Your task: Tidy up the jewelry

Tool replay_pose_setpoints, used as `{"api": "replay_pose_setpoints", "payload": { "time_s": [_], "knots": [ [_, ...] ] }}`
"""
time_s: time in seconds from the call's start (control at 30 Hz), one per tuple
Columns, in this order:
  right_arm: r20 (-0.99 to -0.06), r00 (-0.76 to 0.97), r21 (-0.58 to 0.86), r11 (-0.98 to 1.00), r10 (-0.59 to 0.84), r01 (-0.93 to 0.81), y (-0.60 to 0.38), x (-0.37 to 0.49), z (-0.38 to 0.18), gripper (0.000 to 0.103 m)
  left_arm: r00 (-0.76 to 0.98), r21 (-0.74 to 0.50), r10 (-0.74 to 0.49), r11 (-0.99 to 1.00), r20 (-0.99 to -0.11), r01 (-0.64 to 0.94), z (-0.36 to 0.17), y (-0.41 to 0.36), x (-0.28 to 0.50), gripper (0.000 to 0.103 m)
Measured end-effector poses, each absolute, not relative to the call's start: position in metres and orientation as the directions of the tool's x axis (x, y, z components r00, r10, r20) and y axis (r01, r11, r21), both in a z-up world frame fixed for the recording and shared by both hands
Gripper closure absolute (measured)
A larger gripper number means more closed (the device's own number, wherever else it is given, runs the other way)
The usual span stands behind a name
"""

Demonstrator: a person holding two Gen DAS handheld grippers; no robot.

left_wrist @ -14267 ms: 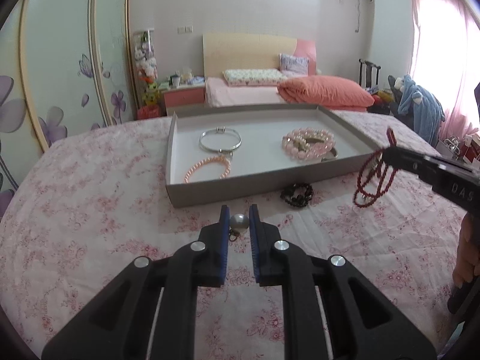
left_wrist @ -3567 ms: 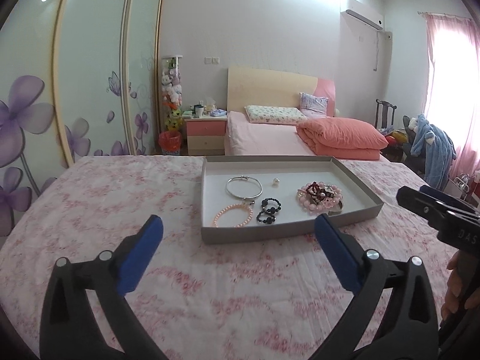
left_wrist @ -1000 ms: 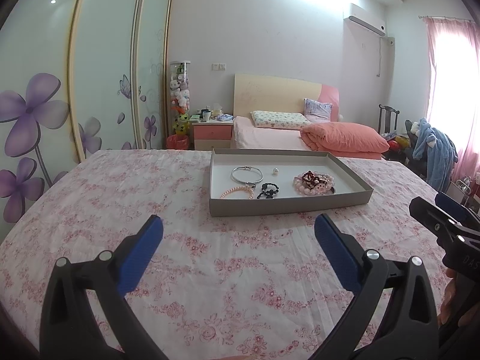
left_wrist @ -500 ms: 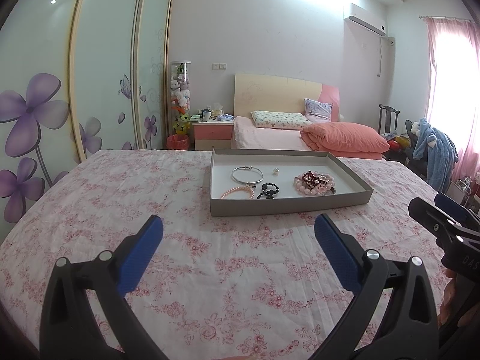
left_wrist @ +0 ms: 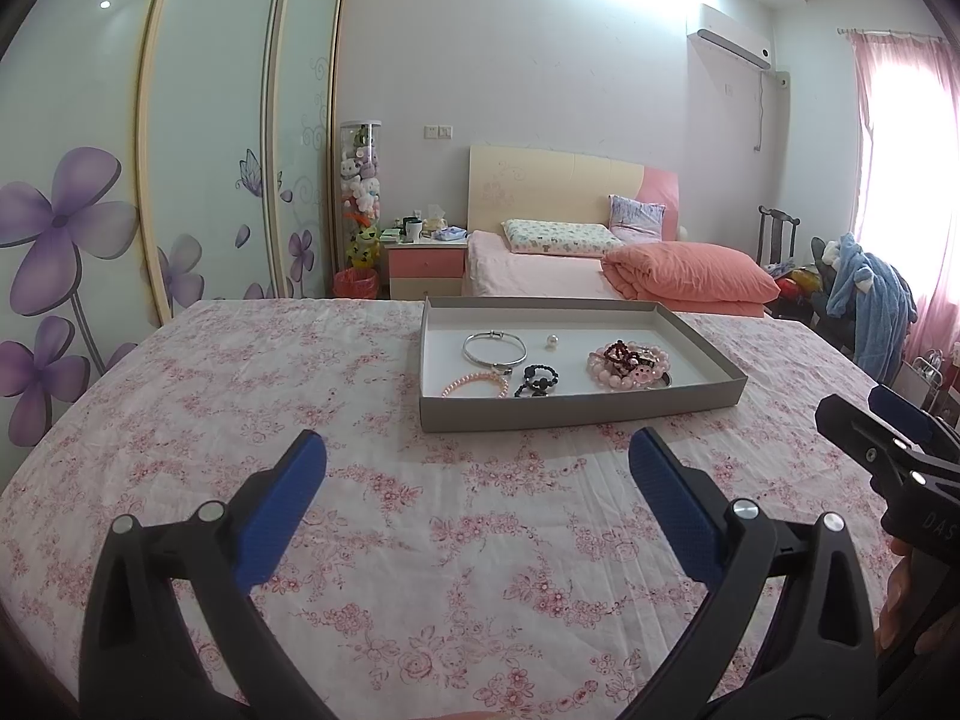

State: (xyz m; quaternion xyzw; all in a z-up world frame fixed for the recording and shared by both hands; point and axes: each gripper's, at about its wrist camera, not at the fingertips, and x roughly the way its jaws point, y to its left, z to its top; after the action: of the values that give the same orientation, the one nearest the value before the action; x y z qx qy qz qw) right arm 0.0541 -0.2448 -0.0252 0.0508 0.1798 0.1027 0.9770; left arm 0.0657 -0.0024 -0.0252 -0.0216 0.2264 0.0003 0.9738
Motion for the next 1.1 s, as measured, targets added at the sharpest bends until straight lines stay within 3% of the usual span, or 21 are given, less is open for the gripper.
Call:
{"api": "replay_pose_setpoints", "payload": {
  "time_s": [1.1],
  "knots": [
    [-0.343, 0.913, 0.139, 0.974, 0.219, -0.181, -0.2448, 0.0548, -0.0254, 0.002, 0.898, -0.037, -0.001, 0.999, -0.439, -0.017, -0.0290, 0.0000, 0.0640, 0.004]
  ]
}}
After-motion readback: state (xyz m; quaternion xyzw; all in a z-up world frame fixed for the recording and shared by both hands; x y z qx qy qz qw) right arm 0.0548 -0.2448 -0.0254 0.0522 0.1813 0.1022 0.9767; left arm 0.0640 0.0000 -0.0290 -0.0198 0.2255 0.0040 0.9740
